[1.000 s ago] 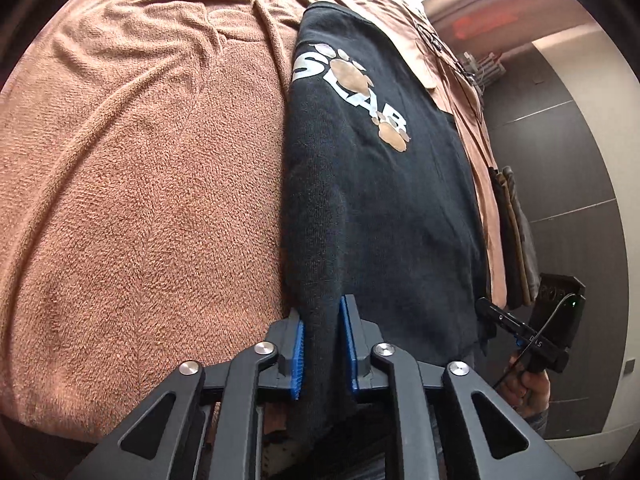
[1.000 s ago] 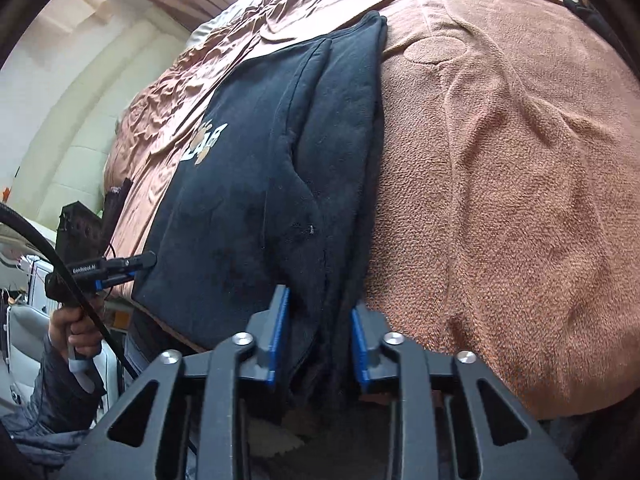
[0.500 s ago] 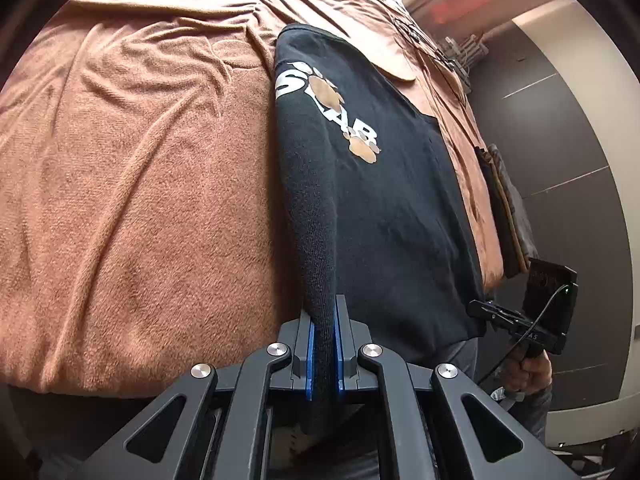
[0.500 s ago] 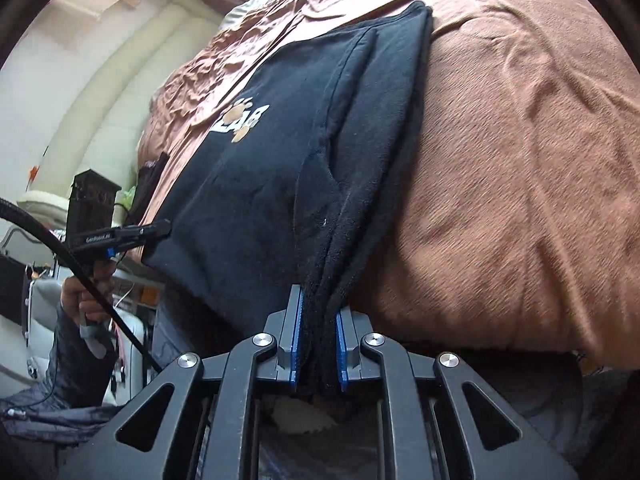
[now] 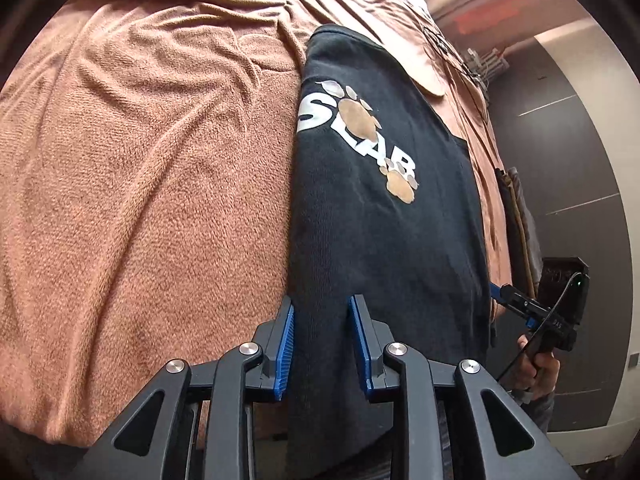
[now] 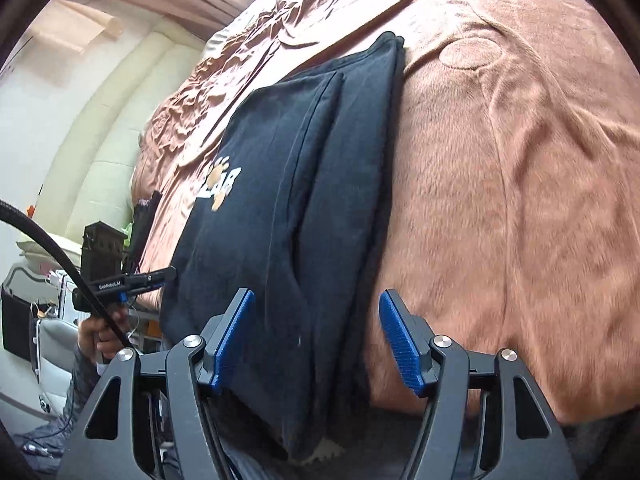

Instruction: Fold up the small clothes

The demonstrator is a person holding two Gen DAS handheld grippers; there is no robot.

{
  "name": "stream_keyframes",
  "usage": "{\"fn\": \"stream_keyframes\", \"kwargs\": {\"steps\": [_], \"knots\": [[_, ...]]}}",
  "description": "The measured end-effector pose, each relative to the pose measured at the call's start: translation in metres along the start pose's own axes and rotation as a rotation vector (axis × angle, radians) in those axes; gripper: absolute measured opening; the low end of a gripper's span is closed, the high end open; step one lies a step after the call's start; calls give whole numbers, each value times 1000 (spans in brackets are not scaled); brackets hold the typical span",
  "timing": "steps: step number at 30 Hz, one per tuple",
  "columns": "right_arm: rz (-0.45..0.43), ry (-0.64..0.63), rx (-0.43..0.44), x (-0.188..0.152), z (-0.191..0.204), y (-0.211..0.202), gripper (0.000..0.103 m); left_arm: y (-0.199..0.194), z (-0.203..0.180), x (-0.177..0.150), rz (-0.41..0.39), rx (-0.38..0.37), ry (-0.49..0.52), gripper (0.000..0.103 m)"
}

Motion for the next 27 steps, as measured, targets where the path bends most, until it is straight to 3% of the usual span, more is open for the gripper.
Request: {"fn": "stream_keyframes", "kwargs": {"steps": [19, 27], "knots": [[-14, 87, 130, 60, -16, 59, 63, 21, 8, 97, -61, -56, -64, 28], [3, 95, 164, 83, -18, 78, 54, 37, 6, 138, -52, -79, -82, 28]]}}
Point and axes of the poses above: each gripper's, at about its wrist camera, not at the fingertips, and y roughly the way its jaws point, z to its left, x to its top, the point moved 10 cm from there along y, roughly the way its jaws point
